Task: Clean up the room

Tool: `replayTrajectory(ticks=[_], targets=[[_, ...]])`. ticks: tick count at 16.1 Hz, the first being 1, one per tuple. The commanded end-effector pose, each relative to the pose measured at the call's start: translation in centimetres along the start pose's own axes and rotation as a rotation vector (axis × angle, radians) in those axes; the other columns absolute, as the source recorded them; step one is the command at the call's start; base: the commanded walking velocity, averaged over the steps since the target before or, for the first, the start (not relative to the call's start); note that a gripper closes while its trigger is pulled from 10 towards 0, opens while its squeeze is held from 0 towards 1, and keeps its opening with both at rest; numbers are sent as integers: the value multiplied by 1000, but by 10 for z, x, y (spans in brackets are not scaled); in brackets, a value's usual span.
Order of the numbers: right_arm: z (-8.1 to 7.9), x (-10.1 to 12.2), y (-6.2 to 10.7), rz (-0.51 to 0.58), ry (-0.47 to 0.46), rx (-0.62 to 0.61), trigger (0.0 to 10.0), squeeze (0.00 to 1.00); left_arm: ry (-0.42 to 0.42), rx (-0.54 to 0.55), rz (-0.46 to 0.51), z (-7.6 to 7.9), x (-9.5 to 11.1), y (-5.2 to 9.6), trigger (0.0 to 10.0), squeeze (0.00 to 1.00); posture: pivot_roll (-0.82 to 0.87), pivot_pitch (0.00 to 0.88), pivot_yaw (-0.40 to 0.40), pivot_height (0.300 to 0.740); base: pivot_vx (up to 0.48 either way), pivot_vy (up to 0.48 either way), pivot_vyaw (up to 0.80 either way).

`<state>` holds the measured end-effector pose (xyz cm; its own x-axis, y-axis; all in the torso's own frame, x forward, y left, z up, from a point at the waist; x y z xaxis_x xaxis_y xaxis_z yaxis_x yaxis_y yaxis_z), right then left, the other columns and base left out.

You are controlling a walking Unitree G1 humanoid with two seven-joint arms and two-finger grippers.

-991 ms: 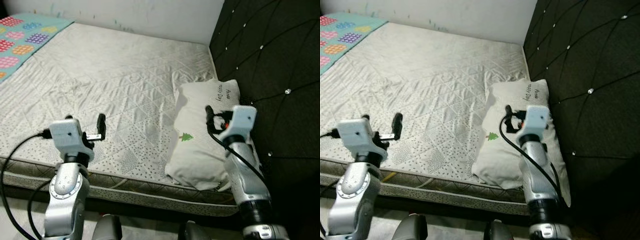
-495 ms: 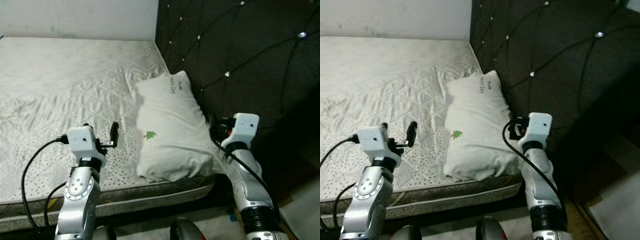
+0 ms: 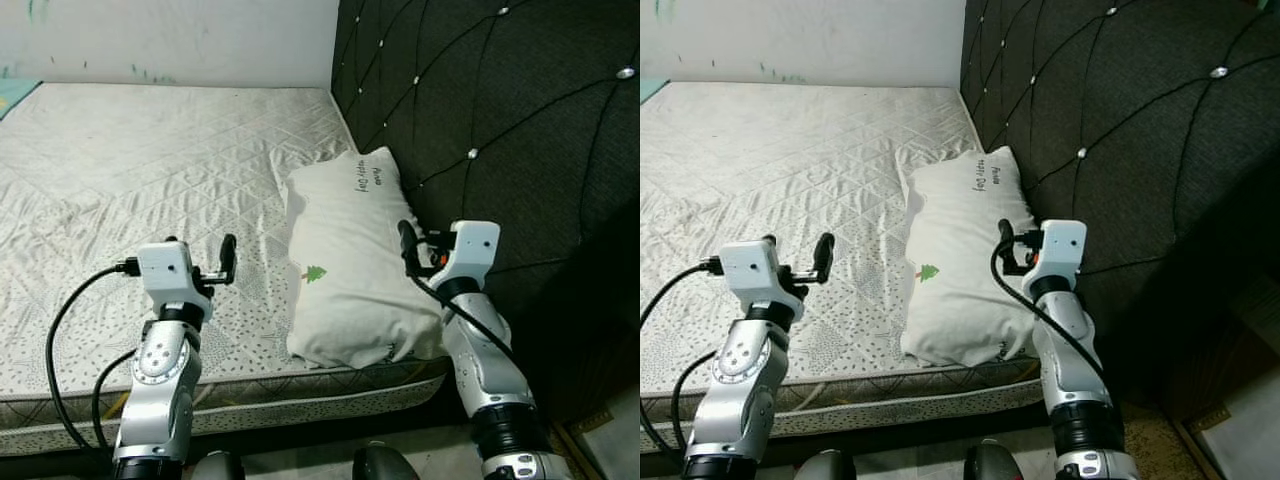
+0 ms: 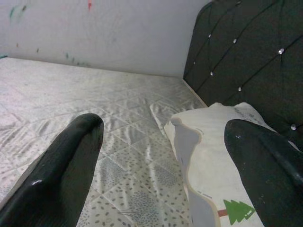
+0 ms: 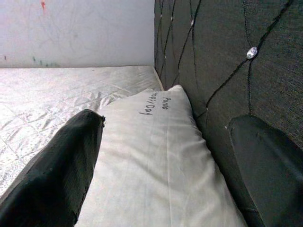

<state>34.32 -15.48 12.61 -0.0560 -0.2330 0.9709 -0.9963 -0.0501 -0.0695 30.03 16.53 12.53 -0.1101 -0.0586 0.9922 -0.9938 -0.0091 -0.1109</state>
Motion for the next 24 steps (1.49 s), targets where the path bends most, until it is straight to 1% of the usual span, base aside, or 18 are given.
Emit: replayTrajectory(ticks=[1,5,9,14,16,18,19,21,22,24], targets=[[0,10,-3,35,-9,5,10000,0,-8,-19,1,3,-1,-2,10000,0,-24,0,-21,688,0,0,0],[-5,12,-6,41,-25,20,10000,0,-8,-34,4,6,-1,-2,10000,0,-19,0,-19,740,0,0,0],[-5,9,-5,27,-33,14,10000,0,-14,-36,-7,5,-5,2,10000,0,-13,0,-18,740,0,0,0],[-3,7,-5,20,-20,1,10000,0,-19,-40,-4,5,-3,1,10000,0,-8,0,-27,740,0,0,0],[0,3,-4,1,-10,-13,10000,0,-46,-38,-23,5,-5,1,10000,0,-6,0,-35,740,0,0,0],[2,-4,-3,-36,-22,-35,10000,0,-32,-42,-22,6,-5,5,10000,0,-6,0,-36,740,0,0,0],[2,-8,-1,-56,-55,-44,10000,0,-20,-45,-25,6,-6,8,10000,0,-11,0,-27,740,0,0,0],[-1,-12,3,-68,-43,-42,10000,0,-15,-50,-34,8,-8,12,10000,0,-15,0,-18,740,0,0,0],[-2,-18,4,-105,-65,-71,10000,0,-22,-55,-35,9,-8,13,10000,0,-9,0,-22,740,0,0,0],[-4,-18,5,-93,-62,-61,10000,0,-21,-49,-39,8,-7,13,10000,0,-7,0,-19,740,0,0,0]])
Point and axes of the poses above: a point about 5 cm out from each wrist's last joint towards the gripper, its own y axis pointing back from the gripper into the wrist, its own x axis along the axis of the wrist's last joint, z = x × y, the point moved 1 cm from there along -y, pointing out of the wrist towards the gripper, and after that the axes turned 9 degrees about -y, right-handed, at the moved point
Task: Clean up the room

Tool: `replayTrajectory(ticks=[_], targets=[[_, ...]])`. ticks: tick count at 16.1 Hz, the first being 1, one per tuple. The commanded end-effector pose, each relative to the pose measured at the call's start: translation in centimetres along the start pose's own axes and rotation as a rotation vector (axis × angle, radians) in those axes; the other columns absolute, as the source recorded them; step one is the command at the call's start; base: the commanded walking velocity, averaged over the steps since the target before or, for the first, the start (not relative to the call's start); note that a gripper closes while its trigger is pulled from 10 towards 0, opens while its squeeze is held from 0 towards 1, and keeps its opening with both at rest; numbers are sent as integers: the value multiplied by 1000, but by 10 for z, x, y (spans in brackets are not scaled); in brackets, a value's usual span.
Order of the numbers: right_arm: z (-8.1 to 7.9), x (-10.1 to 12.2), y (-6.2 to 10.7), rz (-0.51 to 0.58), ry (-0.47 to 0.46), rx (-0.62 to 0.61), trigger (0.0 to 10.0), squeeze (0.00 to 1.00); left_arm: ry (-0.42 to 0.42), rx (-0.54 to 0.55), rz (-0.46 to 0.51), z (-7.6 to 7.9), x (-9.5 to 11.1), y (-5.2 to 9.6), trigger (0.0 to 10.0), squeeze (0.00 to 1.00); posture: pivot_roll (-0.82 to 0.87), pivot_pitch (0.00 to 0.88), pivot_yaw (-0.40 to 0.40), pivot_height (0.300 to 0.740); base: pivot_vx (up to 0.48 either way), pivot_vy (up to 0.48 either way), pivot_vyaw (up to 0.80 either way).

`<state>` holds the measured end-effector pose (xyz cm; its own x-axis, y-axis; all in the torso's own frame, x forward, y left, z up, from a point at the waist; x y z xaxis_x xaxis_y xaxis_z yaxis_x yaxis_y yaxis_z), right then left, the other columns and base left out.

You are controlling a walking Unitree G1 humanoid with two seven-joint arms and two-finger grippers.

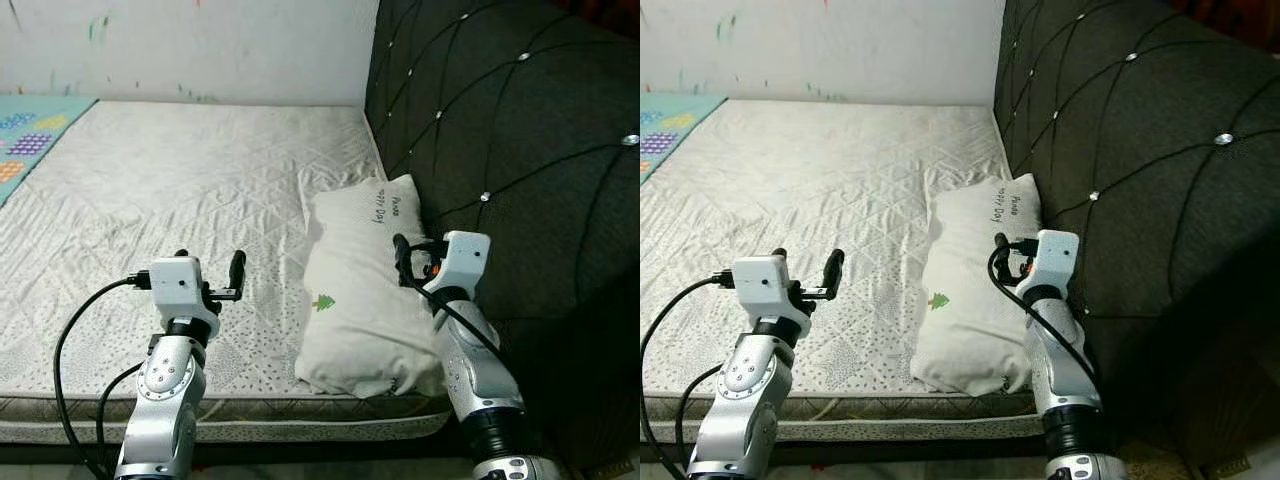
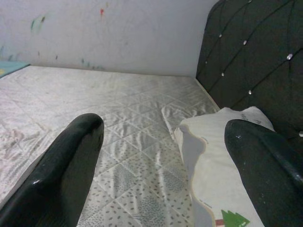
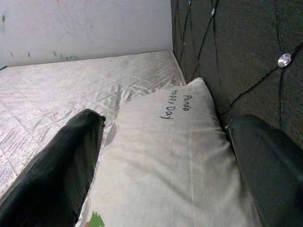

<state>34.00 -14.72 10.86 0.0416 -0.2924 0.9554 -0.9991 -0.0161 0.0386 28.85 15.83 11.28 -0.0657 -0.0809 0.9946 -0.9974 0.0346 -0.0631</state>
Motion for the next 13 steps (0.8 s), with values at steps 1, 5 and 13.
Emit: replayTrajectory(ticks=[1,5,13], targets=[[-5,3,2,22,5,36,10000,0,9,1,-6,-1,1,2,10000,0,-7,0,-16,740,0,0,0],[-3,3,2,15,-4,30,10000,0,24,-1,-26,3,-4,7,10000,0,-3,0,-20,740,0,0,0],[-3,0,4,13,10,42,10000,0,44,-8,-23,-1,-4,4,10000,0,-16,0,-17,740,0,0,0]])
Point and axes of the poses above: a point about 5 cm out from each wrist's last joint towards the gripper, its own y axis pointing back from the gripper into the wrist, its own x axis along the axis of the wrist's last joint, z = x × y, the point moved 1 cm from there along -y, pointing out of the wrist towards the gripper, and after that the axes turned 9 degrees about -y, right-handed, at the moved point
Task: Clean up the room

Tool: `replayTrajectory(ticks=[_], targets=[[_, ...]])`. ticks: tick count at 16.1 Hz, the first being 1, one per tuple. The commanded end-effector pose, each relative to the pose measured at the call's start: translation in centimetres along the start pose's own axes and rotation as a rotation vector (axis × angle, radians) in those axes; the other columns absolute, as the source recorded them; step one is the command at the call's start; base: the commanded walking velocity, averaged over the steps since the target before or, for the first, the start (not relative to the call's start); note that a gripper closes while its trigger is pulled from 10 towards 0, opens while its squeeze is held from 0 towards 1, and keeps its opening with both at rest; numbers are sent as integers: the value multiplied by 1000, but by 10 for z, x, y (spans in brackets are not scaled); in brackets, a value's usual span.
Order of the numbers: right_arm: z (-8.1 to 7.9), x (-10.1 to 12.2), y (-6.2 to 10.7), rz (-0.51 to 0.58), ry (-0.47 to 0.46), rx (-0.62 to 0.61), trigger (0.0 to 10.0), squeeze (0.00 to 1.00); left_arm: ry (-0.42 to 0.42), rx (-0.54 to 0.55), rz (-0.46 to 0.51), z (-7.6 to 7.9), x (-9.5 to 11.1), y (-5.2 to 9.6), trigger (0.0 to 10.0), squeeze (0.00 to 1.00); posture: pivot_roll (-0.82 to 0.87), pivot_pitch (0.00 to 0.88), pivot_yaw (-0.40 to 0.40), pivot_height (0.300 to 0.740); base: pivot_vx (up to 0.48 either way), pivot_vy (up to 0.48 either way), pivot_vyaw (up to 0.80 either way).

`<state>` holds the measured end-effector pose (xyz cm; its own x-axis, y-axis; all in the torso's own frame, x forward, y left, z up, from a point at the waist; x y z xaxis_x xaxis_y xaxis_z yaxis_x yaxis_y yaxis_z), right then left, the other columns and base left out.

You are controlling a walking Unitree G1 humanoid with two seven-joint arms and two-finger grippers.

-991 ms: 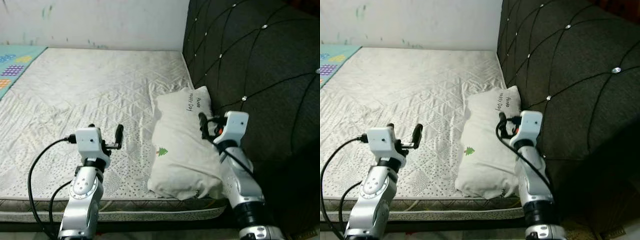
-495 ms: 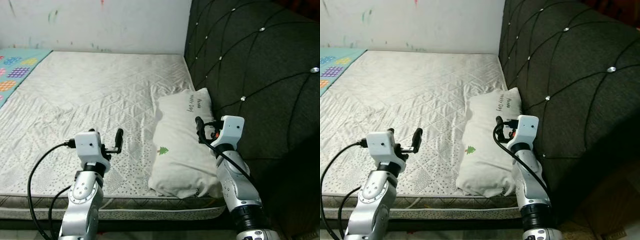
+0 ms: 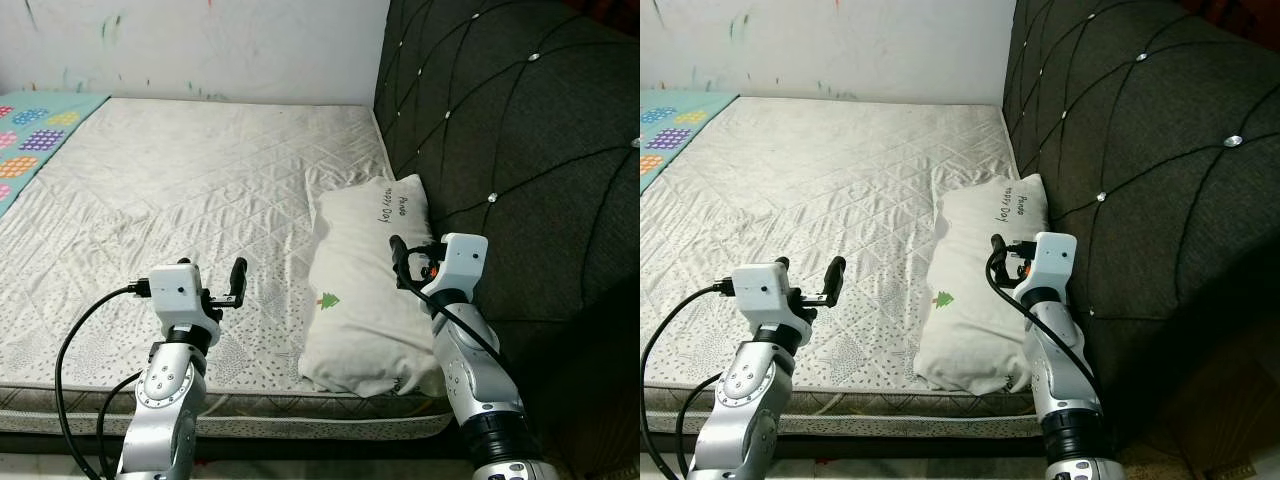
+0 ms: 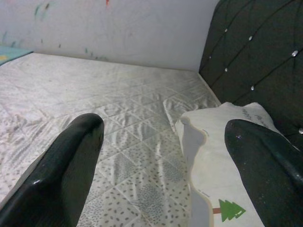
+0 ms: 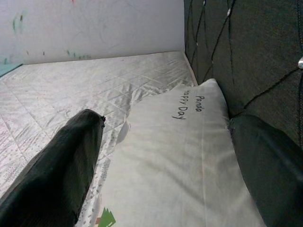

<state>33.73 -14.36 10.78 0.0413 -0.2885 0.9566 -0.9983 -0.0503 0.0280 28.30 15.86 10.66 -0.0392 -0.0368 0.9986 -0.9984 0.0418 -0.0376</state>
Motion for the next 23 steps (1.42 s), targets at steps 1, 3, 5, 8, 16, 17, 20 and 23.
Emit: replayTrajectory(ticks=[1,3,5,8,16,17,20,23], targets=[[0,3,1,17,8,5,10000,0,18,5,-2,-1,1,-1,10000,0,-16,0,-17,740,0,0,0],[0,3,2,18,14,5,10000,0,26,2,-3,-1,1,0,10000,0,-16,0,-18,740,0,0,0],[2,2,2,16,14,1,10000,0,45,-5,3,0,2,0,10000,0,-16,0,-17,740,0,0,0],[2,1,3,26,0,-3,0,0,32,17,5,-3,2,-1,10000,0,-16,0,-13,740,0,0,0],[2,-1,1,13,16,-7,10000,0,25,72,17,-14,4,-2,10000,1000,-13,0,-9,740,0,0,0],[1,-1,1,13,16,-7,10000,0,22,81,20,-15,5,-3,1569,1000,-13,0,-9,740,0,0,0],[1,-1,1,14,16,-6,10000,0,24,69,41,-15,7,-2,0,0,-13,0,-8,740,0,0,0],[1,-1,1,13,16,-4,10000,0,21,77,38,-15,7,-2,0,0,-12,0,-9,740,0,0,0]])
Point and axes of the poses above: a point about 5 cm out from each wrist's last joint towards the gripper, its own y axis pointing back from the gripper into the wrist, its own x axis along the axis of the wrist's last joint, z = x × y, the point moved 1 cm from there along -y, pointing out of the wrist towards the gripper, and after that the axes turned 9 degrees about -y, right-handed, at the moved point
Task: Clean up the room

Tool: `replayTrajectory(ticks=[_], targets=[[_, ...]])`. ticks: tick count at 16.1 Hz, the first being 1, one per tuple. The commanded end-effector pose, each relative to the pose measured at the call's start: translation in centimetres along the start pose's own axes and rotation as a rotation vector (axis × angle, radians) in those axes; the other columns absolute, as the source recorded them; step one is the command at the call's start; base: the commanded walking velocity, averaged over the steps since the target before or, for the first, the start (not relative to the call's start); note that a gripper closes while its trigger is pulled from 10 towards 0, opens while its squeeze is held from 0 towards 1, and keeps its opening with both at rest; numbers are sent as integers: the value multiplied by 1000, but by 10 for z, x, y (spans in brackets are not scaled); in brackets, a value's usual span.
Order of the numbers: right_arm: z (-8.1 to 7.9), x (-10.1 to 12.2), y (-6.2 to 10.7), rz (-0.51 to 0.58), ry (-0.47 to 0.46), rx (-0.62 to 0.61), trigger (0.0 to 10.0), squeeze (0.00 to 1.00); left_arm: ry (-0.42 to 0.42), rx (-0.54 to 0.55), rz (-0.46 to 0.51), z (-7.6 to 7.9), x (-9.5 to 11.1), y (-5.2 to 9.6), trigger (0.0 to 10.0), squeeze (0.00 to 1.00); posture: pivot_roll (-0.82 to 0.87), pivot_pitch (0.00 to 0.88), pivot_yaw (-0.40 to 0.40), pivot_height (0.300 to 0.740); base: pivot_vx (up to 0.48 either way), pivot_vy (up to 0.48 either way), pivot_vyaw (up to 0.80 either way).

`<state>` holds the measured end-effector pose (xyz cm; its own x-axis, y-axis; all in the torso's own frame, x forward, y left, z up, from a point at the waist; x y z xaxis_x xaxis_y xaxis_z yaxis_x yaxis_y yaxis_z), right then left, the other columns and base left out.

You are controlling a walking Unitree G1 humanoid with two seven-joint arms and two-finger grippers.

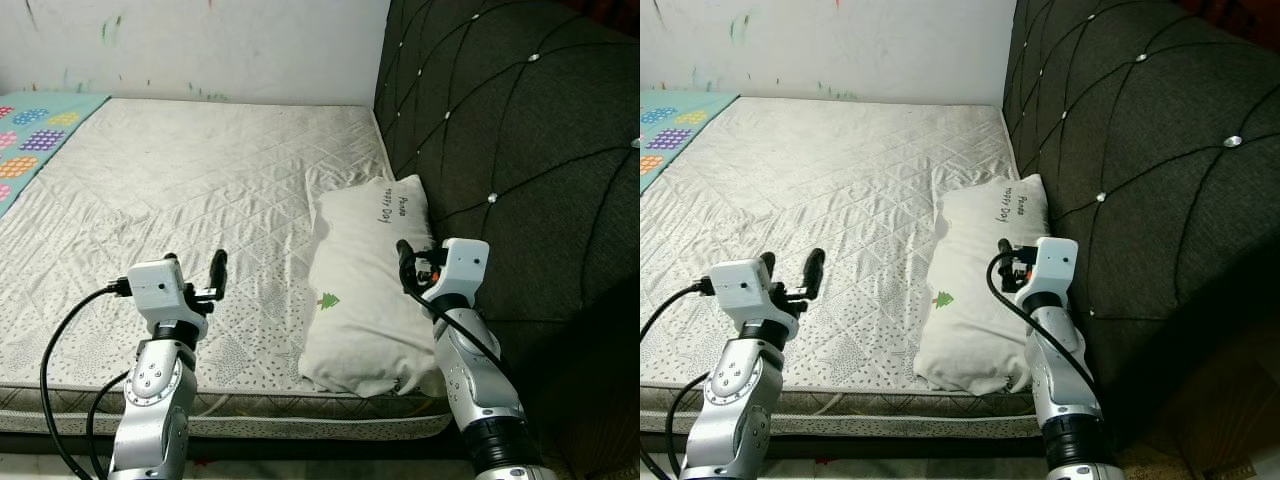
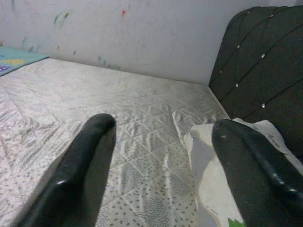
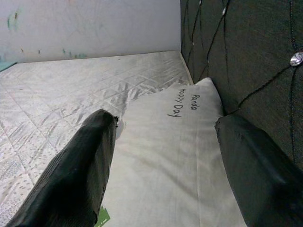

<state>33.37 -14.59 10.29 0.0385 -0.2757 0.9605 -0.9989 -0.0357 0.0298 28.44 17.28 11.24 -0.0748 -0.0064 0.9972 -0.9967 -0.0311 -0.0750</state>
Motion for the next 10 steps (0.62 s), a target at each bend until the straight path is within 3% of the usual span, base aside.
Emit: replayTrajectory(ticks=[1,2,3,8,9,10], targets=[[-3,3,-3,10,1,13,10000,0,-23,-10,-4,1,1,-1,9176,0,-12,0,-9,740,0,0,0],[-3,3,-2,11,-1,15,10000,118,-16,-9,-8,1,0,-1,10000,816,-11,0,-10,740,0,0,0],[-3,3,-2,12,-3,17,10000,1000,14,-21,8,3,1,0,10000,1000,-11,0,-11,740,0,0,0],[-2,5,-2,21,-5,14,10000,1000,8,-9,8,2,2,0,10000,1000,-12,0,-14,740,0,0,0],[-2,5,-2,22,-6,13,10000,1000,22,-16,10,3,2,0,10000,1000,-12,0,-14,740,0,0,0],[-1,5,-2,24,-7,10,10000,1000,110,-36,-3,8,1,1,10000,1000,-12,0,-14,740,0,0,0]])
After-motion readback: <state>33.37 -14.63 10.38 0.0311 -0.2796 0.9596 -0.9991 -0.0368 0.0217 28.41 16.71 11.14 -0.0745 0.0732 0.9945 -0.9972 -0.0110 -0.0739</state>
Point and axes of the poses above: a point about 5 cm out from each wrist's last joint towards the gripper, its own y axis pointing back from the gripper into the wrist, its own x axis along the axis of the wrist's last joint, z = x × y, the point moved 1 cm from there along -y, pointing out of the wrist towards the gripper, and after that the axes turned 9 degrees about -y, right-handed, at the moved point
